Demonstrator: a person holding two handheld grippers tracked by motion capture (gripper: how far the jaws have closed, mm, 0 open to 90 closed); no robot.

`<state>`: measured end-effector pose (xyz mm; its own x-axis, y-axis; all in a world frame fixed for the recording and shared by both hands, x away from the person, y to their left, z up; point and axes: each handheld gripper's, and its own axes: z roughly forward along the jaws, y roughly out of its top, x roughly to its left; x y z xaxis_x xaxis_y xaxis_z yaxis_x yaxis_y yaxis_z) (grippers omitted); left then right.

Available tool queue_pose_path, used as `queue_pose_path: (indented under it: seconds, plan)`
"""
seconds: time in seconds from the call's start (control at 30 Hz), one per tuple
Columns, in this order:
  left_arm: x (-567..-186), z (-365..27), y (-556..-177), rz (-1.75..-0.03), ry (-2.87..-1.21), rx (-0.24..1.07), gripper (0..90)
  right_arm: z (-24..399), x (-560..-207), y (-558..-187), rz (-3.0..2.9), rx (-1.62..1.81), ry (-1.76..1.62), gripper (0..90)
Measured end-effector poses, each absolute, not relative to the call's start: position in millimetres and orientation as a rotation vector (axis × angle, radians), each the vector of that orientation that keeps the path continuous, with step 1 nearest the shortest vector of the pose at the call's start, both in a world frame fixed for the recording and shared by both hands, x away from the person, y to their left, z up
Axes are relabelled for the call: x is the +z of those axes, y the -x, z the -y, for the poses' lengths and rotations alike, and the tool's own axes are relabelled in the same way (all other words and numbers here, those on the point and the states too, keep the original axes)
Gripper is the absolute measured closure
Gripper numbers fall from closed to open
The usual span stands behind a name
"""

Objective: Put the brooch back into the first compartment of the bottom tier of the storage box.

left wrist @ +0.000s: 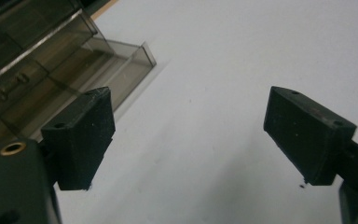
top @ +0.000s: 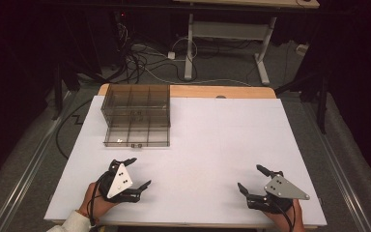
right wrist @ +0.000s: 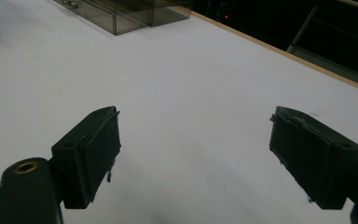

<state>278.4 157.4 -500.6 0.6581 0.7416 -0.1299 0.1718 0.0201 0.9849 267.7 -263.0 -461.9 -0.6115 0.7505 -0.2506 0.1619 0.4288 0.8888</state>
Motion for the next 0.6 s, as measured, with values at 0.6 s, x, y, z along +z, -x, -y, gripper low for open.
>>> queue_pose_path:
  seconds: [0.6]
  plan:
    - [-510.2, -166.6, -268.0, -0.831, -1.552, 0.496, 15.9, 265.6, -460.9, -265.6, -2.039, 1.174, -0.765, 16.3]
